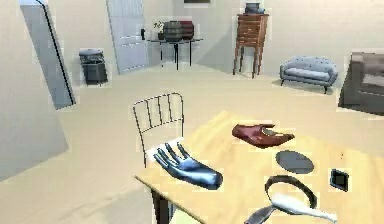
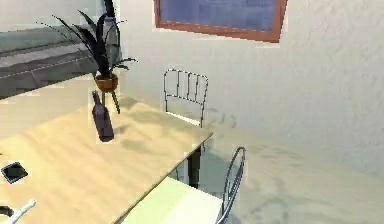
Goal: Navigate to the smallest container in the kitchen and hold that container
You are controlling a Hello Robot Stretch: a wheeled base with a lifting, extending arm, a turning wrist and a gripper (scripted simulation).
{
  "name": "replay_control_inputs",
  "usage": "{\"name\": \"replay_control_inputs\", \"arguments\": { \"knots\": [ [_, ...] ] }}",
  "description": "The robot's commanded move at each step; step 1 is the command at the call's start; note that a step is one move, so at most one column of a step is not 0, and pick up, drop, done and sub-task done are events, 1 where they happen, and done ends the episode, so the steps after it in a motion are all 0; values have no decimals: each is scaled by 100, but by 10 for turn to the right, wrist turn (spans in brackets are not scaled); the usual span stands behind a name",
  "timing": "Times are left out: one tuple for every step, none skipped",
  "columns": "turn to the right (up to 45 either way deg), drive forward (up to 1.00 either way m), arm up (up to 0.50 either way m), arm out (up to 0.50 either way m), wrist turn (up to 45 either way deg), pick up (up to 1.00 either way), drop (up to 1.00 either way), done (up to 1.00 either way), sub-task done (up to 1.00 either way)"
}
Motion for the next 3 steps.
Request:
{"name": "replay_control_inputs", "arguments": {
  "knots": [
    [-450, 0, 0, 0, 0, 0, 0, 0, 0],
    [-150, 0, 0, 0, 0, 0, 0, 0, 0],
    [0, 0, 50, 0, 0, 0, 0, 0, 0]
  ]
}}
